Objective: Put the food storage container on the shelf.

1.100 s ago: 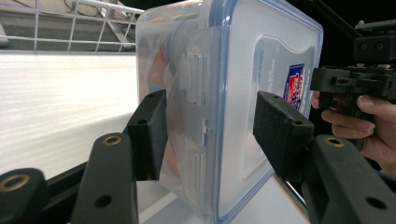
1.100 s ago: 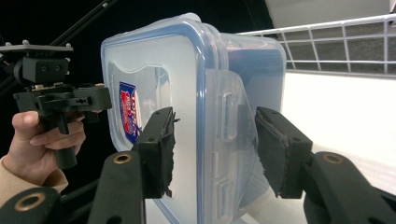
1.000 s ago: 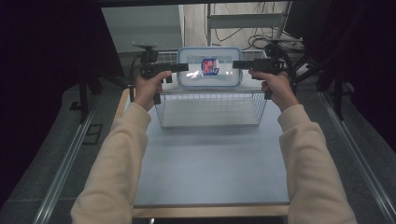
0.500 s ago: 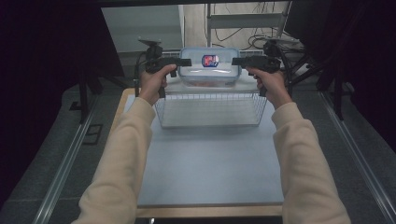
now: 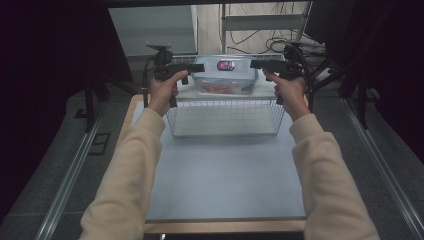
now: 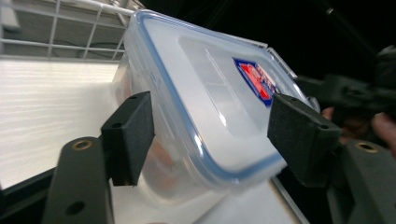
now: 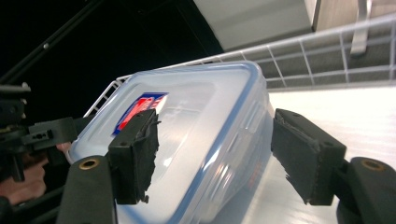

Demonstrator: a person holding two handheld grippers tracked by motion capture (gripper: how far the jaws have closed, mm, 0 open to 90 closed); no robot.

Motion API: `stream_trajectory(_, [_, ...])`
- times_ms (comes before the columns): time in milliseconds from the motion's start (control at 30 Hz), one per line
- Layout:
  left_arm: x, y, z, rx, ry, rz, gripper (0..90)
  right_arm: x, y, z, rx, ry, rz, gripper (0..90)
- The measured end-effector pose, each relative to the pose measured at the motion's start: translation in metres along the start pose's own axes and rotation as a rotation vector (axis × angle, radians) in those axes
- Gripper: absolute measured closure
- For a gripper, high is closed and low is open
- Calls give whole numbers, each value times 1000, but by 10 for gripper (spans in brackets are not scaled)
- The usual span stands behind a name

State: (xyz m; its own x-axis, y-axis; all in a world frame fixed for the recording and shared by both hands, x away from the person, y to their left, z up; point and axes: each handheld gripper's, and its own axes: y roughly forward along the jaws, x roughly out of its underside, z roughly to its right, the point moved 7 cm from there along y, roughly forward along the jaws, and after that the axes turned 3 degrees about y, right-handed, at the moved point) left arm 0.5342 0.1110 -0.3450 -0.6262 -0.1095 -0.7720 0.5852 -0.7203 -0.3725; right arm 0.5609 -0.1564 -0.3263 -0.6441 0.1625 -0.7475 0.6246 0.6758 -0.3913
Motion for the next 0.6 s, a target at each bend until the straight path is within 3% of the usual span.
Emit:
stream_trajectory(67, [2,-4,3,-5,24,3,309,1,-11,-6,-6,-57,11,314])
stream_trajectory(133, [8,-19,13,6,31,47,309,6,-22,-12,-18,-110,13,303])
stream_trajectory(200, [12,-24,16,3,44,53,307,9,-27,-14,-25,-129,13,298])
stream_trajectory(233, [22,-35,23,-13,72,66,306,18,-38,-19,-41,-175,9,287])
stream_trajectory(267, [22,-35,23,-13,72,66,305,18,-38,-19,-41,-175,9,287])
stream_trajectory(300, [28,-40,26,-10,80,70,303,30,-49,-22,-58,-199,4,280])
stream_trajectory(333, [42,-49,34,8,95,72,299,36,-53,-23,-68,-216,-3,275])
stream_trajectory(400, [50,-54,37,14,105,72,298,44,-58,-24,-74,-231,-6,272])
stream_trajectory(433, [67,-63,44,48,119,75,284,60,-66,-24,-94,-259,-19,261])
stream_trajectory(467, [67,-63,44,48,119,75,280,60,-66,-24,-94,-259,-19,261])
stream_trajectory(567, [98,-72,52,76,150,66,280,99,-75,-18,-121,-298,-44,245])
stream_trajectory(600, [118,-76,55,98,159,58,279,109,-78,-16,-133,-298,-50,243])
